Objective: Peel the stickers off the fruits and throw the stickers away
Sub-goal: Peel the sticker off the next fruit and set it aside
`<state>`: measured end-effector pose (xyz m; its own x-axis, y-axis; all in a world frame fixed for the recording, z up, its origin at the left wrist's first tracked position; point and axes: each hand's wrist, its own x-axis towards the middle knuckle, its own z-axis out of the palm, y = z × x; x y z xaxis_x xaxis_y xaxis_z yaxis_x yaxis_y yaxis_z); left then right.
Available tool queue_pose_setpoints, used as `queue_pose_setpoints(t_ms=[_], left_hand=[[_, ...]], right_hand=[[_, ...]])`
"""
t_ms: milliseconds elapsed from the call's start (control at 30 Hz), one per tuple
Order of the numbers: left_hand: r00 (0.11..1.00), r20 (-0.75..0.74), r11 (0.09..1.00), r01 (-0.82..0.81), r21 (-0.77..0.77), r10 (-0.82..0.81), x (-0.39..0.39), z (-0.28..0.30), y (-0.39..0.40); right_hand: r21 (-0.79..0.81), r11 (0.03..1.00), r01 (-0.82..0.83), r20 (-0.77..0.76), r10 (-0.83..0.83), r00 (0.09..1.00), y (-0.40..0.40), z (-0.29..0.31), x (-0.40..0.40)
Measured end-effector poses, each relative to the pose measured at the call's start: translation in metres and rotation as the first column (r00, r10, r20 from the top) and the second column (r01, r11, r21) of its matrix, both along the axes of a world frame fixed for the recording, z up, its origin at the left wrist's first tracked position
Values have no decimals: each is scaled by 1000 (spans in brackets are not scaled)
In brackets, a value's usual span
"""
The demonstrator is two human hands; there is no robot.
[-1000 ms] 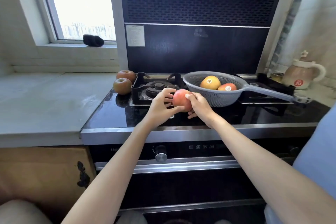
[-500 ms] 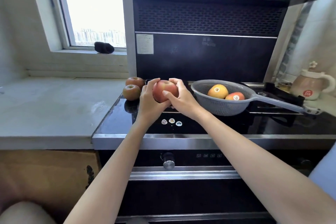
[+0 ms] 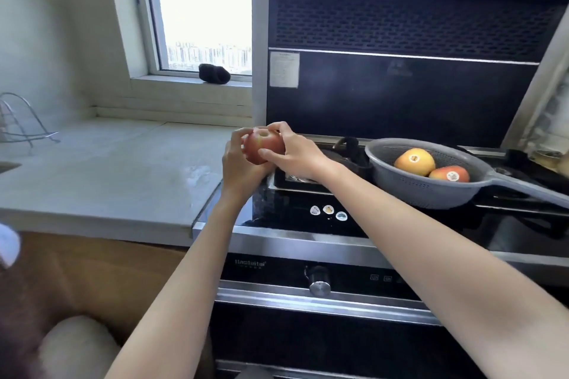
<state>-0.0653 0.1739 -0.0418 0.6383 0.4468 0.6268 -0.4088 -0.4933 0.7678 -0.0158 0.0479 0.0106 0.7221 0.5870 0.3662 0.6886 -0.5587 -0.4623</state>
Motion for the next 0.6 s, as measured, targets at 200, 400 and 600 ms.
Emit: queue_pose_setpoints(t_ms=[200,400,600], left_hand=[[993,-92,996,-76,37,79,11,-16,26],[974,-199,994,-95,58,104,27,-30,32],[957,-258,991,-123,50,132,30,-36,31]], right_hand=[[-152,988,3,7,-2,1000,28,-4,17],[-233,972,-1,69,17,997,35,-16,23],[-5,1000,31,206,-29,978,32,-25,18]])
